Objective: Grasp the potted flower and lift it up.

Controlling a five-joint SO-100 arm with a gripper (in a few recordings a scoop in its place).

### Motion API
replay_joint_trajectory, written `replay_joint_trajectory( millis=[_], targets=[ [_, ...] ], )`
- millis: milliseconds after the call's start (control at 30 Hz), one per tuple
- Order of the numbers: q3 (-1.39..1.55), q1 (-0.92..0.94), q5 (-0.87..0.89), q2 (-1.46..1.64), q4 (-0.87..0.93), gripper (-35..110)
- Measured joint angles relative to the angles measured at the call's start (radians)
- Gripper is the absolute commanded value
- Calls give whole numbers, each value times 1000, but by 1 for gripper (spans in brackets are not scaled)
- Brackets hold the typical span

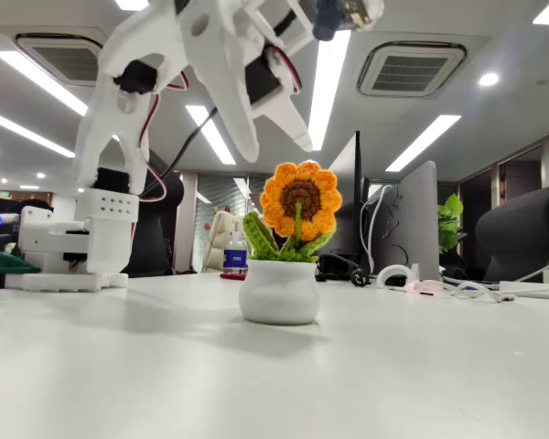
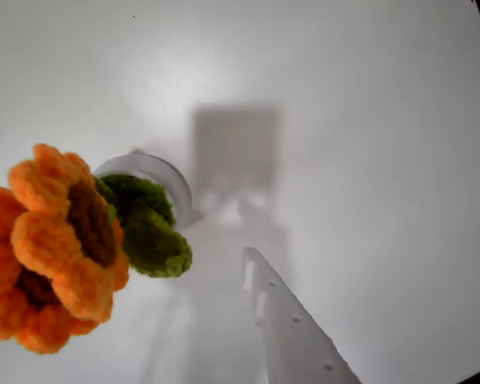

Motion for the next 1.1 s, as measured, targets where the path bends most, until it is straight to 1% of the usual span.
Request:
replay_joint_trajectory(
  millis=[467, 1100],
  targets=[
    [-6, -87, 25, -40, -18, 73],
    [-5, -81, 40, -63, -18, 73]
  ],
)
